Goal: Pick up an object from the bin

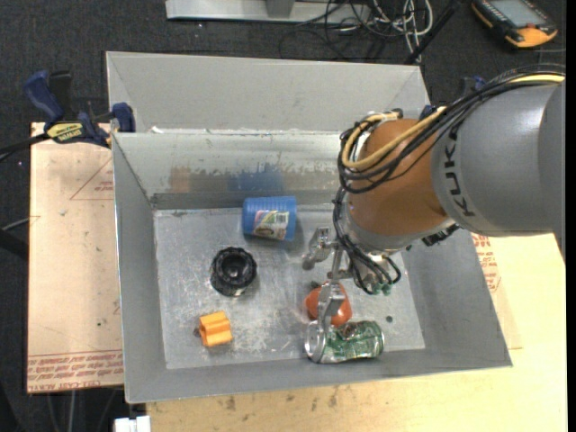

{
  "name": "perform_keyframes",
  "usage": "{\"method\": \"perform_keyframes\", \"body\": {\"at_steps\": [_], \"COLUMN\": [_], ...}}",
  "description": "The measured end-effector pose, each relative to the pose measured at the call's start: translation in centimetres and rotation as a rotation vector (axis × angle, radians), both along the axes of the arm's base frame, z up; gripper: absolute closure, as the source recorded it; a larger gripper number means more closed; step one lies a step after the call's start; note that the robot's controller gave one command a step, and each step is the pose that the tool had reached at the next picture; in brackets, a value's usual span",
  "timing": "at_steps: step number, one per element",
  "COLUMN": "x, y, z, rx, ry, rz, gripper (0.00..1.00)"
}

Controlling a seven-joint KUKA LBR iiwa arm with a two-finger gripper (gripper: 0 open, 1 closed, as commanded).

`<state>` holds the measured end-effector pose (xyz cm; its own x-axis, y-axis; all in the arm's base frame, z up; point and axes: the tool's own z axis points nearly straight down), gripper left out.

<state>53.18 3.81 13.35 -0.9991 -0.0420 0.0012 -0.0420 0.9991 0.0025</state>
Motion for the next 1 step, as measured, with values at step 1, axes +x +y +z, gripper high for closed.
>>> {"method": "perform_keyframes", "body": {"at_steps": [1], "x": [-0.57], "y": [-3.09], "z": [0.18], "rx": [-0.001], "ry": [-0.001], "rz": [0.043], "gripper": [0.00]}}
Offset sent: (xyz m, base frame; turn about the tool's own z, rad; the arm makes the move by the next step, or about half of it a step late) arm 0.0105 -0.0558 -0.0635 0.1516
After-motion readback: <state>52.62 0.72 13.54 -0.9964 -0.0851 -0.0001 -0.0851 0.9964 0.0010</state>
